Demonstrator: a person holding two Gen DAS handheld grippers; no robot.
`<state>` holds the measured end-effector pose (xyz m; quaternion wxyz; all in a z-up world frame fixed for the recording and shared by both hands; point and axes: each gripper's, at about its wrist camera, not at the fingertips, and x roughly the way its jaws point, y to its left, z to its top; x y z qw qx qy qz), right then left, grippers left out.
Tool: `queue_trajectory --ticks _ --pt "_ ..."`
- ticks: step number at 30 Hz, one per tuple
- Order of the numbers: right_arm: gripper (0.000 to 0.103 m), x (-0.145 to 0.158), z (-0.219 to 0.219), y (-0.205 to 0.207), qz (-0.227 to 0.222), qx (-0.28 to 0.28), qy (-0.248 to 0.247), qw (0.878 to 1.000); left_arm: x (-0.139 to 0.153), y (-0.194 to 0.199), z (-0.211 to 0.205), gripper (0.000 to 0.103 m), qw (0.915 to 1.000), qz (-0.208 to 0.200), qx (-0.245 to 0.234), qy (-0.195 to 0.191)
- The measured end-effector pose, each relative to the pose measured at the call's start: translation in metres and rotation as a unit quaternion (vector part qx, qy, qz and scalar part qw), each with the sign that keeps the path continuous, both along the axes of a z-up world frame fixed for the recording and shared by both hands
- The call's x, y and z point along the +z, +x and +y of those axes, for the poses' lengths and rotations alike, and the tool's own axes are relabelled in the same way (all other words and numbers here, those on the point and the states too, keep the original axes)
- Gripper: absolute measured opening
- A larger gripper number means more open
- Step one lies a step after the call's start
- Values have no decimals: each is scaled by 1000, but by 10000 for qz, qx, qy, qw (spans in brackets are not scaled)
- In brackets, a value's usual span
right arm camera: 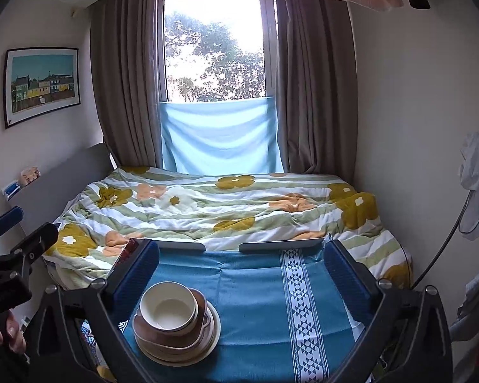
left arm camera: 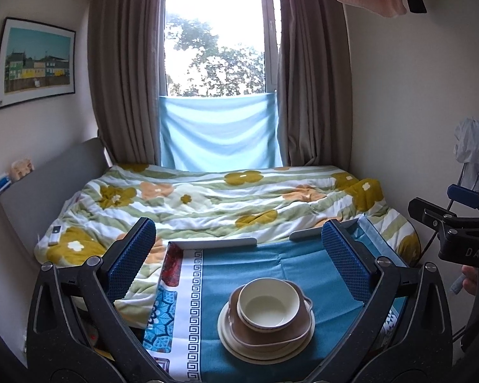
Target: Organize plates and bowls
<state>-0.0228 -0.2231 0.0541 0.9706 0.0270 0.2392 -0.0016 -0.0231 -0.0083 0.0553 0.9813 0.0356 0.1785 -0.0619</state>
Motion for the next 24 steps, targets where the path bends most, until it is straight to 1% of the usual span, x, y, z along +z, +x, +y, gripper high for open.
queue_trajectory --ticks 11,18,24 --pt "102 2 -1 5 -31 0 6 10000 0 4 2 103 10000 24 31 -9" --pt "102 2 -1 9 -23 -5 -3 10000 1 5 2 103 10000 -6 53 -46" --pt "102 2 -3 10 -45 -8 2 10000 3 4 1 103 9999 -51 115 -3"
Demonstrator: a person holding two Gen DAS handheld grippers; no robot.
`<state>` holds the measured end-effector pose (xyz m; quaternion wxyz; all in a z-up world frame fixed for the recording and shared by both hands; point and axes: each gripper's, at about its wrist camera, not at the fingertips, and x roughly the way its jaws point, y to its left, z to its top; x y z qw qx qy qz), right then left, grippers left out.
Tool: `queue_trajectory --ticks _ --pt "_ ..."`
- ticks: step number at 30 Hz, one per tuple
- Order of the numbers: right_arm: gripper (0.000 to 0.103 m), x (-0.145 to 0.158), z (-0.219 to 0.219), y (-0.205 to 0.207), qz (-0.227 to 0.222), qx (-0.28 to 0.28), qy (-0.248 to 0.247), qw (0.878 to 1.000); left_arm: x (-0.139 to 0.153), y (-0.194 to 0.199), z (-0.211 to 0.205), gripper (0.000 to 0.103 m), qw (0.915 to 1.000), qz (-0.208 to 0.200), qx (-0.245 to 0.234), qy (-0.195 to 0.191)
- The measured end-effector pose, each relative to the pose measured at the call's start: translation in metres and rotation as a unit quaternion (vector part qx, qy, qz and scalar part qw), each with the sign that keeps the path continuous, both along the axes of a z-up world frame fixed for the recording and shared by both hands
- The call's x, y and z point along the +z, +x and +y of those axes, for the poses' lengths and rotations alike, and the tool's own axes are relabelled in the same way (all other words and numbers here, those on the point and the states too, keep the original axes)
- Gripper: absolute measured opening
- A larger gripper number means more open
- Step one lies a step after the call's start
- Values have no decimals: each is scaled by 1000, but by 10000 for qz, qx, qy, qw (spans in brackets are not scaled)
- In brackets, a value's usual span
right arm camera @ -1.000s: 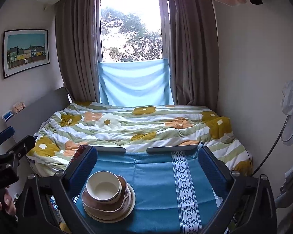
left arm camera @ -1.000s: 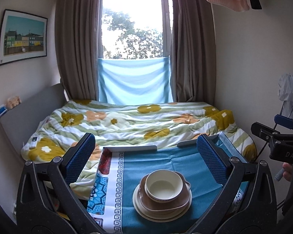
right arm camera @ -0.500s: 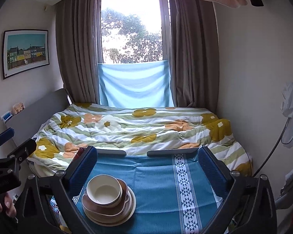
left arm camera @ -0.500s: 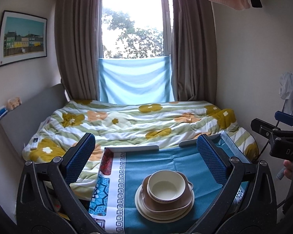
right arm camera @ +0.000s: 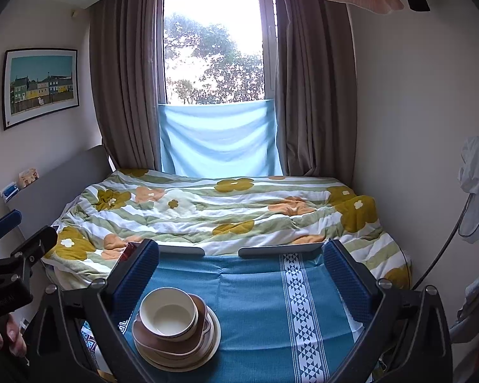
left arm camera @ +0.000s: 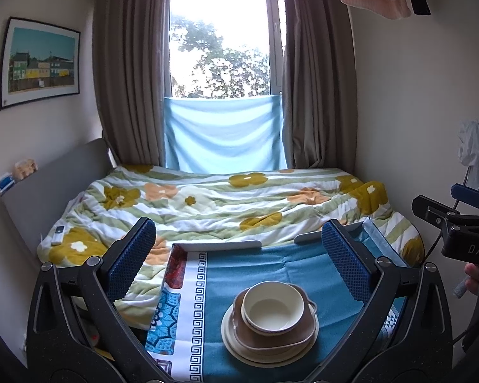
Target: Organize plates and bowls
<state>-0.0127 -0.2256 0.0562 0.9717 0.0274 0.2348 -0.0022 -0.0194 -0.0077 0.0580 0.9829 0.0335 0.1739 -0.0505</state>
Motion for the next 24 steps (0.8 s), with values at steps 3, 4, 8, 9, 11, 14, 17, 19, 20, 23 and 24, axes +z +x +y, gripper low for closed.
queue_trajectory --ticks 3,4,8,9,11,14,17,19,20,23,24 --pt "102 0 -1 0 -17 1 13 10000 0 -1 0 103 10000 -15 22 19" --pt "102 0 -1 1 -20 3 10 10000 0 -1 0 103 10000 -17 28 22" --pt "102 0 -1 0 -11 4 14 10000 -1 -1 -1 103 10000 -20 53 33" --pt "102 0 -1 1 -7 6 13 10000 -1 -1 -1 103 10000 -18 52 33" --pt "102 1 -2 1 -15 -8 10 10000 -1 -1 -1 103 10000 -23 60 39" --pt "102 0 -1 1 -14 5 12 10000 -1 -2 -1 103 10000 -28 72 43" --pt "102 1 -2 2 -20 -2 8 10000 -1 -2 -1 103 10000 -31 82 45" --pt "102 1 -5 3 -46 -20 12 10000 -1 -2 -2 103 9999 -34 89 51" --pt "102 1 -6 3 -54 -28 13 10000 -1 -2 -2 103 9999 -36 90 54" --pt "102 0 -9 5 -71 -58 1 10000 -1 -2 -2 103 9999 -34 93 56" --pt "102 0 -8 4 -74 -55 2 10000 -1 -2 -2 103 9999 -34 93 56"
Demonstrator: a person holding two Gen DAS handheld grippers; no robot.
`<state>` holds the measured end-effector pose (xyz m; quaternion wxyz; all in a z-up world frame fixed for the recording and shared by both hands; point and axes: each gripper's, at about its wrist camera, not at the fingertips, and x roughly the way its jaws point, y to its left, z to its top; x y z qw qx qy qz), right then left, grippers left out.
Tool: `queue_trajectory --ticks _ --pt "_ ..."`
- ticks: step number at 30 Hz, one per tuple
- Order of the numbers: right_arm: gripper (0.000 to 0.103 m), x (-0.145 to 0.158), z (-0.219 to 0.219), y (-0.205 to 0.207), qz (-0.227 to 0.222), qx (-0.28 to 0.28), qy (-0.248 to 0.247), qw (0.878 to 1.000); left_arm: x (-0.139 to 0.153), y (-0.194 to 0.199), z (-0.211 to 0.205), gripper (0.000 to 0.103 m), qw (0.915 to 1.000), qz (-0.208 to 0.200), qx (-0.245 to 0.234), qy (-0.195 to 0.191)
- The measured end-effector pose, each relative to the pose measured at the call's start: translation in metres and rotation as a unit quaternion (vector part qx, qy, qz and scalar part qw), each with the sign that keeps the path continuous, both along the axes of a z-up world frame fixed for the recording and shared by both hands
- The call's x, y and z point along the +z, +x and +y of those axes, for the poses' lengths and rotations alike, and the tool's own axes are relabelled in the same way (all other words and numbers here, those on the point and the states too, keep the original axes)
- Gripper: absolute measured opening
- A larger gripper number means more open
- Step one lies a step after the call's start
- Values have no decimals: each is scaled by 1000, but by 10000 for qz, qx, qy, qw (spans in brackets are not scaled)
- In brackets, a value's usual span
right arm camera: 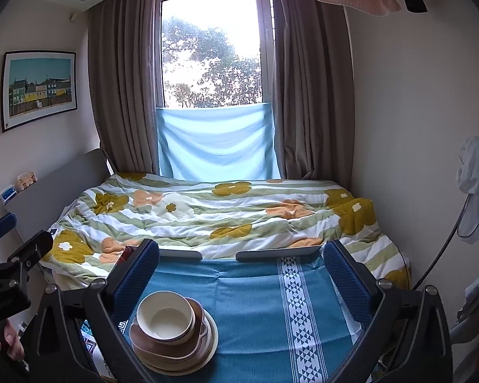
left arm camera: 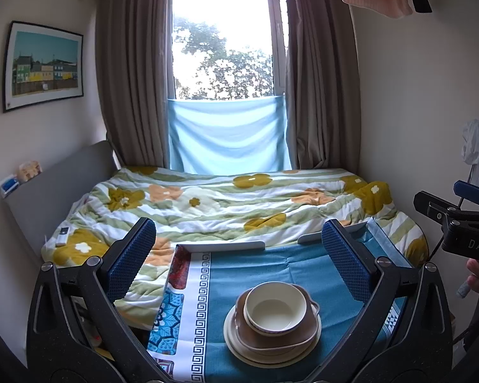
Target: Organize plates and bowls
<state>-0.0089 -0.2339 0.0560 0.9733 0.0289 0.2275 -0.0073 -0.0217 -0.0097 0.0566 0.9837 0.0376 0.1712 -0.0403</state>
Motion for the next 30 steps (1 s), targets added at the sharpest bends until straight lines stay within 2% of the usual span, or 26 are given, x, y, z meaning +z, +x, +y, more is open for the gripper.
queue_trajectory --ticks 30 --pt "102 -2 -3 9 27 213 33 9998 -4 8 -12 103 9992 -64 376 136"
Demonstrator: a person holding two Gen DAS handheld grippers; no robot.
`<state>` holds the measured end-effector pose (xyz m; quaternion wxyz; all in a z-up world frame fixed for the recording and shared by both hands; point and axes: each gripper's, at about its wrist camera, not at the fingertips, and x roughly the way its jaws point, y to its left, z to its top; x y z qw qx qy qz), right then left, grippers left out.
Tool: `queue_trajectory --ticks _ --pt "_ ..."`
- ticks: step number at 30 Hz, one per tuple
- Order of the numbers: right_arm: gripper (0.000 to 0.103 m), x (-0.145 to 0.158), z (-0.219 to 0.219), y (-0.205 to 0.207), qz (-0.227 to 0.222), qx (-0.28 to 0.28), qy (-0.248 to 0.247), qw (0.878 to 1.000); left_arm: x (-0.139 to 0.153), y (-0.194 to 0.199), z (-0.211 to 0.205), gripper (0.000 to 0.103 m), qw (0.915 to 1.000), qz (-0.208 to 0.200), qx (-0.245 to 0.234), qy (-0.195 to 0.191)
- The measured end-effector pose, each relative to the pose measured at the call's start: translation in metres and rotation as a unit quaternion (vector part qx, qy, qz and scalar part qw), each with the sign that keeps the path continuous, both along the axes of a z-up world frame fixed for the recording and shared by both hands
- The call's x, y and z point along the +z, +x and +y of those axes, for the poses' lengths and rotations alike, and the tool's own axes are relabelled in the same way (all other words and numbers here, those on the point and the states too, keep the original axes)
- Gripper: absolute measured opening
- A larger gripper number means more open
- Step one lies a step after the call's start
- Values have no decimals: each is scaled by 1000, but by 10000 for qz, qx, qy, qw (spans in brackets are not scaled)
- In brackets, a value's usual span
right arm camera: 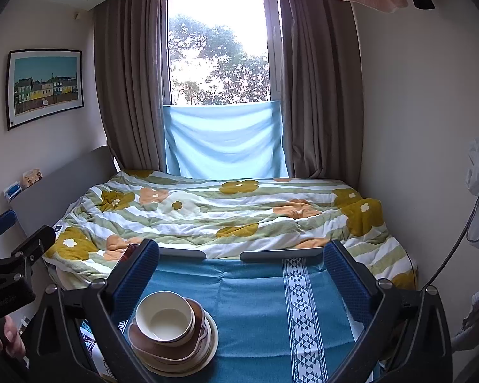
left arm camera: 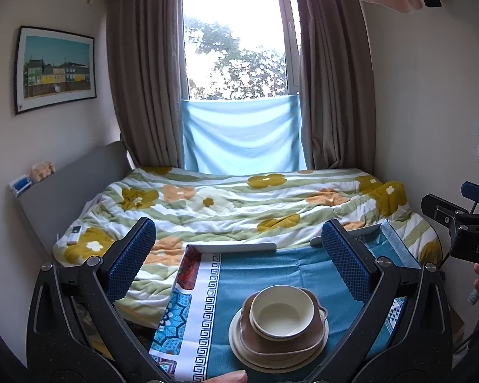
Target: Organize plates and bowls
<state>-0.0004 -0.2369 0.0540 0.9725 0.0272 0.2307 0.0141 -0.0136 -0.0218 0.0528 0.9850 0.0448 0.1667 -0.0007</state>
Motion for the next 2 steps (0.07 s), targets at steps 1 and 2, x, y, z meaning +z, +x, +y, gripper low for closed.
queue_trajectory --ticks 1,2 --pt "102 -1 -1 1 0 11 3 10000 -1 -1 -1 103 10000 -12 15 -11" --pt "102 -1 -2 1 4 26 2 10000 -2 0 -1 103 10000 -4 31 -35"
